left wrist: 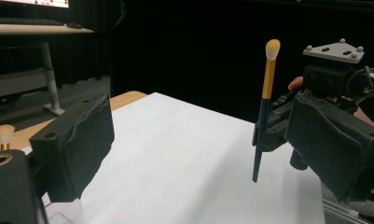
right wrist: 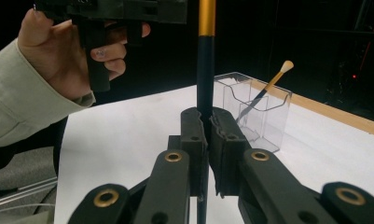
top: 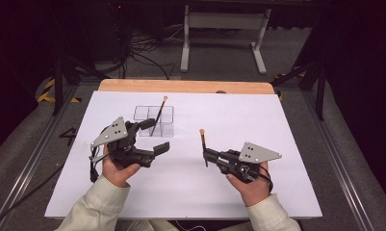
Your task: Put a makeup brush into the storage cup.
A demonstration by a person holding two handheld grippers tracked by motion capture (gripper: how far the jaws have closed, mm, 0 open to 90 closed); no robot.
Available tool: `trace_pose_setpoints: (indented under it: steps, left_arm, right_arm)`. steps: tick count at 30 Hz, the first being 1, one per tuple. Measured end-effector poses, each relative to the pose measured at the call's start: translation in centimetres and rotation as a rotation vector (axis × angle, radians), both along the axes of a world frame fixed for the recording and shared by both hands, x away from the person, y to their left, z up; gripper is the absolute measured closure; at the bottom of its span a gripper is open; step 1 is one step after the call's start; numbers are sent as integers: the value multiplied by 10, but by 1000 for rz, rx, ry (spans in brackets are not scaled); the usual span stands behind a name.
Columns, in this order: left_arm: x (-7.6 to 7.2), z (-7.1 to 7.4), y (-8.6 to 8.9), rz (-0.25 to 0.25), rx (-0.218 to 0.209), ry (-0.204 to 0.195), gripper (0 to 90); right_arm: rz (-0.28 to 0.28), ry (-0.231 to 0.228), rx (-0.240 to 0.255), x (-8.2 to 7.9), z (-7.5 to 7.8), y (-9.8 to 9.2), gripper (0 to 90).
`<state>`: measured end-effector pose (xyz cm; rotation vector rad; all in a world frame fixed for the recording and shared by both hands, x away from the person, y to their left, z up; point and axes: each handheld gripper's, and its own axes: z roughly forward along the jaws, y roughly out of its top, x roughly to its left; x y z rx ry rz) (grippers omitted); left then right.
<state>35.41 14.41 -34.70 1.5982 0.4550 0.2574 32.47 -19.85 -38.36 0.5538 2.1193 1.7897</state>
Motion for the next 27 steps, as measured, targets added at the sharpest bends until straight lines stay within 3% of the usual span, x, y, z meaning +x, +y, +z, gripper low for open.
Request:
trace_pose_setpoints:
  steps: [8,22,27]
  left_arm:
    - [-1,-3,-10,-18,18,5,106]
    - [-2,-7,-27,-81,20,23,130]
    - [-3,-9,-34,-103,19,17,197]
  right_arm:
    - [7,-6,32,-2,-8,11,848]
    - [20,-19,26,-5,-16,25,848]
    - [23,-26,33,-7,-18,27,848]
